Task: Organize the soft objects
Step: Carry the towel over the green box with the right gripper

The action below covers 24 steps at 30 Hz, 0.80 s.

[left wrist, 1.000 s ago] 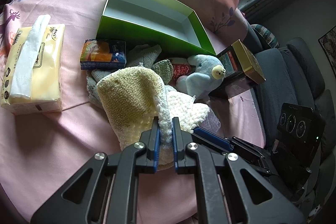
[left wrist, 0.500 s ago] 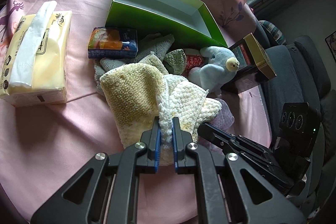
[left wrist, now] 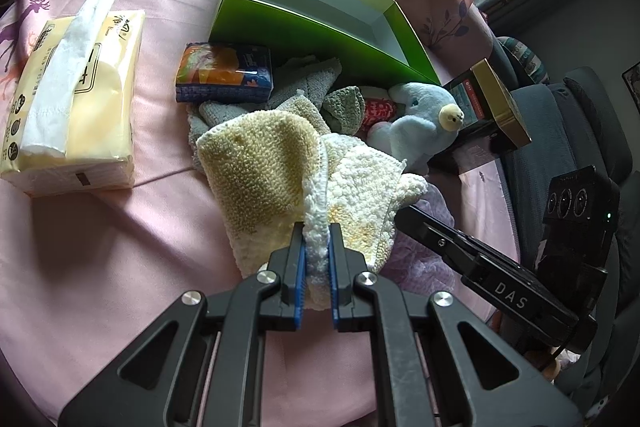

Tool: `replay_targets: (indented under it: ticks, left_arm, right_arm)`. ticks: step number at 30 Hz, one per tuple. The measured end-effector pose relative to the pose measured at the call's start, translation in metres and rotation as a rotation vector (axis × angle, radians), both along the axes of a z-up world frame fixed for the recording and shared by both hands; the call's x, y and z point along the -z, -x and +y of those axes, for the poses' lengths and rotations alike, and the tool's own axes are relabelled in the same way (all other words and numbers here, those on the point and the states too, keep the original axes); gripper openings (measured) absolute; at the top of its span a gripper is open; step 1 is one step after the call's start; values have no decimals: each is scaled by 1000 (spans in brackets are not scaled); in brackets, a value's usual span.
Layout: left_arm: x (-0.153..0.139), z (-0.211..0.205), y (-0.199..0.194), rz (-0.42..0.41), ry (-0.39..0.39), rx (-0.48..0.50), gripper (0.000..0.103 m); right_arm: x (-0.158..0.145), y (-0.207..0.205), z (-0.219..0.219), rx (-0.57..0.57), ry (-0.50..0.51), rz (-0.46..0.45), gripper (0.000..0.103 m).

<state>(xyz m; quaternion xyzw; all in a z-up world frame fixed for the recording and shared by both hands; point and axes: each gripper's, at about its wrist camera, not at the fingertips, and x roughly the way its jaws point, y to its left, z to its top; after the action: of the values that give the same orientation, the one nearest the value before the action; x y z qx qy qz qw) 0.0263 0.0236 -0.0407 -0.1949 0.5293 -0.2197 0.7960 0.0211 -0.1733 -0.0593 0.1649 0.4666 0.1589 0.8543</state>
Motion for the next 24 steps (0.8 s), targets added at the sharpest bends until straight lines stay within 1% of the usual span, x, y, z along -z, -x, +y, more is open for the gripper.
replay_targets:
  ticks: [1, 2, 3, 5, 6, 11, 13, 14, 17, 19, 21, 24]
  left_arm:
    - [0, 0, 0, 2, -3, 0, 7]
    - [1, 0, 0, 5, -4, 0, 7]
    - [1, -1, 0, 8, -3, -1, 7]
    - [2, 0, 0, 11, -4, -4, 7]
    - [3, 0, 0, 12, -6, -6, 7]
    - [6, -2, -2, 16, -20, -4, 7]
    - [9, -3, -4, 26, -28, -9, 7]
    - [10, -2, -4, 31, -29, -15, 7]
    - [8, 1, -4, 26, -20, -29, 6]
    - [2, 6, -2, 16, 6, -42, 6]
    - [-9, 11, 1, -8, 39, -53, 6]
    - [-35, 15, 5, -77, 59, -48, 6]
  right_arm:
    - [-1, 0, 0, 7, 4, -1, 9]
    - [-2, 0, -2, 12, -5, -8, 17]
    - [-3, 1, -3, 15, -22, -15, 30]
    - [-6, 3, -8, 30, -52, -25, 49]
    - [-7, 3, -8, 29, -57, -33, 50]
    - [-3, -10, -3, 17, -37, -22, 50]
    - [-1, -16, 2, 3, -44, -14, 33]
    - [-1, -18, 5, -11, -46, -17, 13]
    - [-11, -11, 13, -39, -9, -74, 9]
    - [-23, -4, 14, -58, -26, -109, 9]
    - [-38, 1, 12, -76, -61, -145, 9]
    - [-70, 6, 11, -101, -85, -223, 9]
